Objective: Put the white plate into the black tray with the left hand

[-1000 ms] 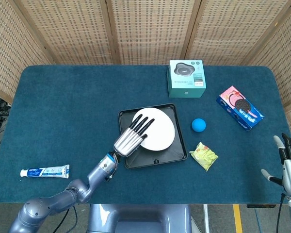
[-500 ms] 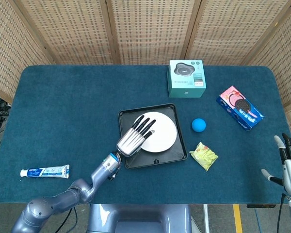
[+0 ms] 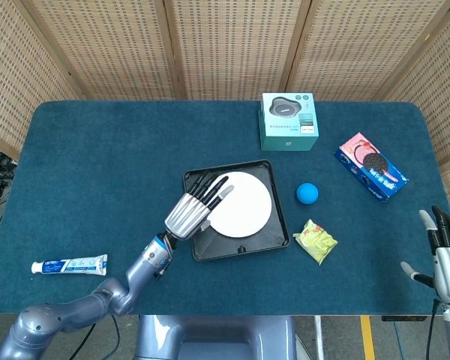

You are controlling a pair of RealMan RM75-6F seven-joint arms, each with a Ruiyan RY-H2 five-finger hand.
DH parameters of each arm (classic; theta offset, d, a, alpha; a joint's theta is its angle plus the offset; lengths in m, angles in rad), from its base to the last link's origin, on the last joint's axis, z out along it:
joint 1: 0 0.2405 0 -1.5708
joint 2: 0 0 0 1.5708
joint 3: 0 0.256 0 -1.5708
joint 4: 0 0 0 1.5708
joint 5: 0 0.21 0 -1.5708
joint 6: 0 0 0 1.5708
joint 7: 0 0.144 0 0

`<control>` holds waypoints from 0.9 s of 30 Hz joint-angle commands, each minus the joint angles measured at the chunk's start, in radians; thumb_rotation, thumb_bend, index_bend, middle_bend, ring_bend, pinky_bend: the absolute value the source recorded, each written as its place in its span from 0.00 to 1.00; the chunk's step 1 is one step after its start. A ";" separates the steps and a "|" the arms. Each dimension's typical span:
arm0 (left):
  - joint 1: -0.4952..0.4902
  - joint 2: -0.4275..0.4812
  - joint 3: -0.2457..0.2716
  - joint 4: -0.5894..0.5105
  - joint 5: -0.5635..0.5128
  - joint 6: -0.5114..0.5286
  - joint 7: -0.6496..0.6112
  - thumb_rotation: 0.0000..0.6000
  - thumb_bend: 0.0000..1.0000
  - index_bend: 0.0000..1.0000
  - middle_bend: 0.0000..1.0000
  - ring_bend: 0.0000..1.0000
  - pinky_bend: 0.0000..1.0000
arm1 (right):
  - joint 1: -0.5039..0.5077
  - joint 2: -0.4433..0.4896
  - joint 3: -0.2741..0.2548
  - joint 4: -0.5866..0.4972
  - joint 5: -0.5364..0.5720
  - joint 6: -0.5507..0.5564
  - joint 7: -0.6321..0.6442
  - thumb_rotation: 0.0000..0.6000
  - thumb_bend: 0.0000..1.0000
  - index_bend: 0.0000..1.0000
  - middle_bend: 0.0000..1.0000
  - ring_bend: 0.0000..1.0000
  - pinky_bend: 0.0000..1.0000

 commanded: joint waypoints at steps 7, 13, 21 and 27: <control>0.208 0.300 0.071 -0.417 -0.041 0.125 0.169 1.00 0.00 0.00 0.00 0.00 0.00 | -0.006 0.003 -0.024 -0.041 -0.054 0.029 -0.055 1.00 0.16 0.06 0.00 0.00 0.00; 0.365 0.505 0.134 -0.697 -0.139 0.171 0.277 1.00 0.00 0.00 0.00 0.00 0.00 | -0.005 -0.007 -0.037 -0.059 -0.066 0.021 -0.108 1.00 0.16 0.06 0.00 0.00 0.00; 0.512 0.640 0.214 -0.826 -0.165 0.251 0.284 1.00 0.00 0.00 0.00 0.00 0.00 | -0.002 -0.014 -0.048 -0.073 -0.070 0.006 -0.159 1.00 0.16 0.05 0.00 0.00 0.00; 0.590 0.668 0.242 -0.808 -0.151 0.297 0.211 1.00 0.00 0.00 0.00 0.00 0.00 | 0.001 -0.017 -0.051 -0.078 -0.072 -0.002 -0.169 1.00 0.16 0.05 0.00 0.00 0.00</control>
